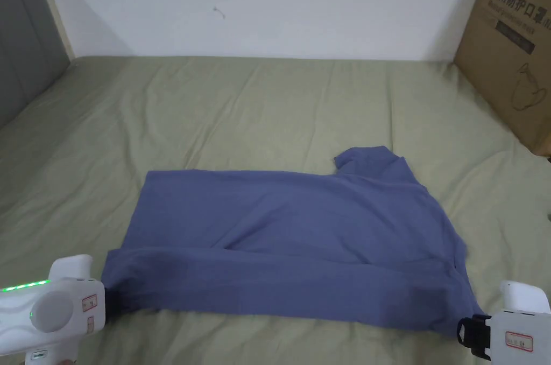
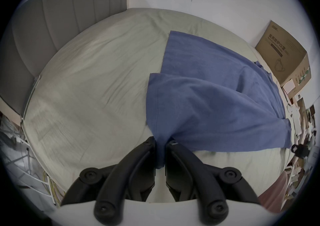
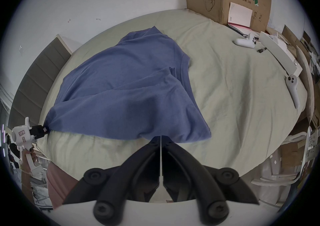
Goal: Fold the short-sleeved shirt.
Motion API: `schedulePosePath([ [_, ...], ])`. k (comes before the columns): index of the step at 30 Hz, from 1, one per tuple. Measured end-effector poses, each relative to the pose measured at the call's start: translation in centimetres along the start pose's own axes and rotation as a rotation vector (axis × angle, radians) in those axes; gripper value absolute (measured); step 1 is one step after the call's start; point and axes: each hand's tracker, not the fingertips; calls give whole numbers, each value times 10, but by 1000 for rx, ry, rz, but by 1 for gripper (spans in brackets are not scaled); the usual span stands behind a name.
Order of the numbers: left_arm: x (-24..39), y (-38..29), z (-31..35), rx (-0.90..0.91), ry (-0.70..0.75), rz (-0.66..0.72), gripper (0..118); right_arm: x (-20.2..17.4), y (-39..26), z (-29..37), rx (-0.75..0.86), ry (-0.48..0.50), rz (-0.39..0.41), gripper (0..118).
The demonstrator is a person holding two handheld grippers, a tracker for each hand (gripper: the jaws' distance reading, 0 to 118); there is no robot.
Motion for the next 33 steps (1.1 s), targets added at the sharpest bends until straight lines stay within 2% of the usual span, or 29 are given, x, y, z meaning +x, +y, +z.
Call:
schedulePosePath([
  [2,2,3,2,5,8,-28,8,2,11,-5,10,-27,8,77],
  [3,3,4,2,-2,7,-34,8,5,16,-10,21,-45,4,94],
  [7,-2,5,8,-2,-6,-28,8,17,28,-38,11,-144,15,93],
  [8,-2,5,9,-1,-8,-24,8,21,25,-48,-20,-147,-25,92],
  [9,-4,7,8,-1,-10,-25,8,25,21,-59,-63,-120,-84,85],
  [10,-3,7,7,-2,-11,-29,8,29,16,-71,-131,-67,-130,67],
  [11,-3,7,7,-6,-9,-35,8,25,13,-69,-68,-118,-83,61],
  [12,-1,7,8,-10,-5,-44,8,17,17,-60,-43,-136,0,59],
  [13,0,9,9,-8,-2,-53,8,11,21,-55,-48,-150,39,50],
  [14,1,10,10,-8,2,-65,8,5,23,-46,-25,-137,60,27],
  [15,1,12,13,-13,-1,-75,8,5,27,-41,-28,-97,34,11],
  [20,-1,19,36,12,-6,-99,8,14,33,-23,-6,-66,-40,10],
  [22,-2,17,47,27,-3,-116,8,17,32,-8,-2,-42,-48,10],
  [28,-11,-17,76,10,0,-162,8,34,6,27,11,-57,-34,10],
  [32,-17,-52,63,-62,23,-183,8,50,-31,21,-62,-50,-56,10],
  [33,-19,-60,55,-81,29,-179,12,51,-40,17,-67,-48,-63,11],
])
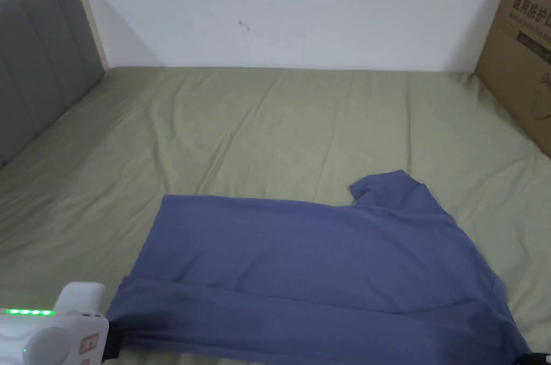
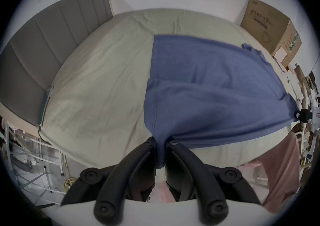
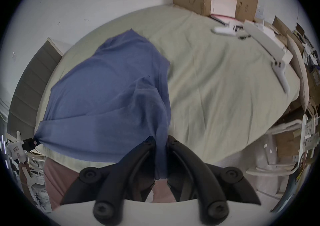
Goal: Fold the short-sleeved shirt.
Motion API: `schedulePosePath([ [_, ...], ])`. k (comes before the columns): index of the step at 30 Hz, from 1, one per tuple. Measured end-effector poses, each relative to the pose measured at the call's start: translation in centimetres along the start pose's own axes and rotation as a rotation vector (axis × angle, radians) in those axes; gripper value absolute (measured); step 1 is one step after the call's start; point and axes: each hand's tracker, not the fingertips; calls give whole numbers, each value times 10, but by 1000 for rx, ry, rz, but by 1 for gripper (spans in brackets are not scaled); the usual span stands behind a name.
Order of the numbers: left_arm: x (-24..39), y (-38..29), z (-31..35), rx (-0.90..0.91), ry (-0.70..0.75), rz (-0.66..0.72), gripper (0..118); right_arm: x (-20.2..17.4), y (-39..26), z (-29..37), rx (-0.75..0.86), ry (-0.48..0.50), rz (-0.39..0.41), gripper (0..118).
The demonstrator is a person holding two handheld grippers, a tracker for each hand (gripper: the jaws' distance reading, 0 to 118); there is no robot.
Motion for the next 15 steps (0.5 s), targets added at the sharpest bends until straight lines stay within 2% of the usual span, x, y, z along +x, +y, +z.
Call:
schedulePosePath([
  [3,2,-10,-8,-29,14,23,25,2,-8,-10,-10,6,-44,15],
  [4,2,-10,-7,-21,44,15,47,0,-6,-9,-14,-23,-46,28],
  [5,0,-9,-3,-8,40,16,65,-2,-1,-7,-13,-56,-34,49],
  [6,-3,-7,4,8,29,33,80,-3,3,-1,11,-46,-30,71],
  [7,-6,-3,11,26,21,55,83,-4,8,6,45,-36,-29,72],
  [9,-11,7,29,91,-19,116,83,-9,25,21,93,0,-32,72],
  [10,-12,12,35,114,-42,136,82,-12,33,27,114,13,-34,71],
  [11,-13,19,41,140,-67,159,76,-17,41,32,151,28,-27,66],
  [12,-10,24,49,168,-91,164,52,-23,50,36,181,34,-9,41],
  [13,-8,29,52,182,-95,156,22,-33,55,42,191,25,6,7],
  [14,-3,35,51,188,-73,152,0,-42,60,42,186,4,14,0],
  [15,0,42,51,197,-69,131,0,-46,64,39,194,34,25,0],
])
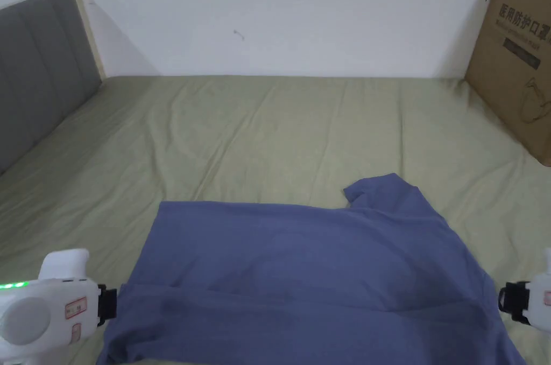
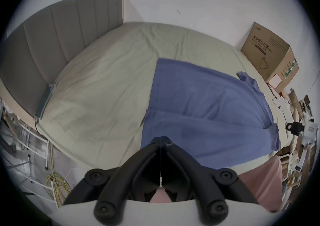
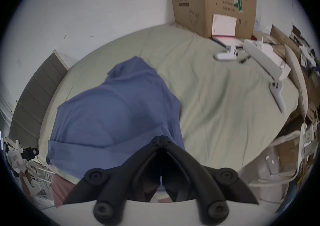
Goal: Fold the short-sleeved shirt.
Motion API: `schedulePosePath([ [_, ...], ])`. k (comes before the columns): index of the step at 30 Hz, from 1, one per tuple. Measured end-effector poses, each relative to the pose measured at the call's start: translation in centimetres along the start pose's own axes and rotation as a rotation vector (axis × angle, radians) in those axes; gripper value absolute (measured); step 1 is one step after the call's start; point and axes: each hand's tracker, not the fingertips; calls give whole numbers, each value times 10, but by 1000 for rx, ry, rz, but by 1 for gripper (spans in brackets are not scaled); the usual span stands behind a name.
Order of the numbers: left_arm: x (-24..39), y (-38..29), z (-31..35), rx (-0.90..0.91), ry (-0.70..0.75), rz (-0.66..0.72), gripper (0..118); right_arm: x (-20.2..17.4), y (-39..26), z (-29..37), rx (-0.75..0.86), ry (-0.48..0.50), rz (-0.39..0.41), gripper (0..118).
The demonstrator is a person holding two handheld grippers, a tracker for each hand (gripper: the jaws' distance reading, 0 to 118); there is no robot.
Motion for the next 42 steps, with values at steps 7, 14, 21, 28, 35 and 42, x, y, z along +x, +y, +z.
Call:
schedulePosePath([
  [7,13,26,-22,-10,-37,7,0,-21,17,-44,-55,45,41,0],
  [14,30,60,-60,-21,-51,-7,0,-26,84,-95,-56,77,31,49],
  [21,45,95,-112,-62,-40,-49,0,-16,165,-190,-111,16,28,101],
  [28,50,98,-136,-92,-40,-36,0,-8,176,-253,-220,-27,1,97],
  [35,48,90,-147,-130,-30,-44,0,-25,174,-256,-208,-94,177,6],
  [42,43,106,-152,-113,-34,-43,0,-26,183,-248,-219,-54,108,3],
])
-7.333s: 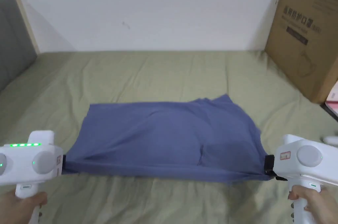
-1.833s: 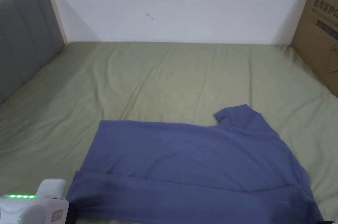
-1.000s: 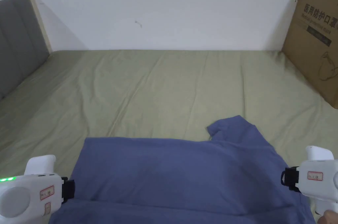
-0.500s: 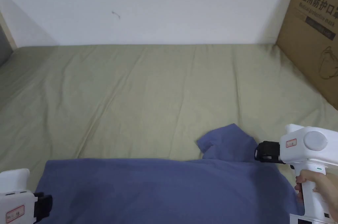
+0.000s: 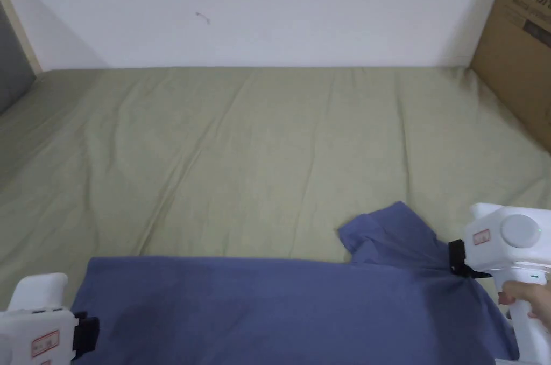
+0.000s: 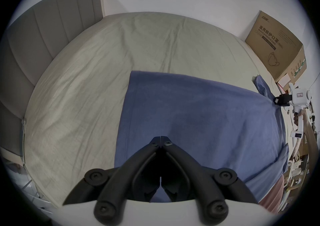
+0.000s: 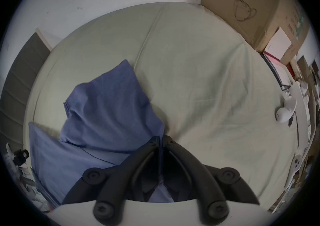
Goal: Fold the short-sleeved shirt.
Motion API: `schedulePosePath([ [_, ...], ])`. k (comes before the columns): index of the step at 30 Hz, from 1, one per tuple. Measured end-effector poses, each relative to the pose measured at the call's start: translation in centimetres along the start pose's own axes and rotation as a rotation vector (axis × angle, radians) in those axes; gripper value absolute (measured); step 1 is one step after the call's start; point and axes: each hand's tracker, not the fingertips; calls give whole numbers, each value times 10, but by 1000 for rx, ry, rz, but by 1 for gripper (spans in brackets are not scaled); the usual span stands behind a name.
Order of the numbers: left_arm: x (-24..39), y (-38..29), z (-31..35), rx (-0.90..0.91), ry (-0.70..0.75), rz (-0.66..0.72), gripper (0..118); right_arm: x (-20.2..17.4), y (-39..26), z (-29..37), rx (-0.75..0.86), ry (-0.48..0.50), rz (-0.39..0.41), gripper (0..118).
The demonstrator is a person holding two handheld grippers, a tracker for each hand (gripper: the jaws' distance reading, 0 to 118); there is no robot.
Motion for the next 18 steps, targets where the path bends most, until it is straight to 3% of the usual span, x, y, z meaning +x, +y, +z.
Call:
schedulePosePath([
  [1,-2,7,-3,0,-5,-2,1,-1,-1,2,4,-1,9,3],
  [2,-4,14,-7,-1,-11,-4,11,-2,0,3,5,-4,16,3],
  [3,-8,24,-14,7,-6,-1,37,-2,0,3,4,-7,31,3],
  [6,-17,54,-38,13,29,22,62,-6,-3,5,6,-13,54,3],
  [7,-20,63,-48,7,25,29,85,-6,-3,5,5,-12,55,3],
  [8,-23,71,-58,8,15,60,95,-6,-3,4,0,-11,57,3],
  [13,-24,100,-102,-17,28,123,93,-7,-5,2,-9,-8,59,3],
  [14,-25,99,-112,-64,-14,143,87,-7,-5,2,-9,-7,58,3],
  [16,-16,96,-117,-104,100,20,71,-6,-6,2,-7,-4,42,3],
  [17,-12,98,-109,-86,83,-14,66,-6,-7,3,-7,-1,35,3],
  [18,-9,101,-100,-82,98,-8,41,-6,-7,6,-4,-2,31,3],
])
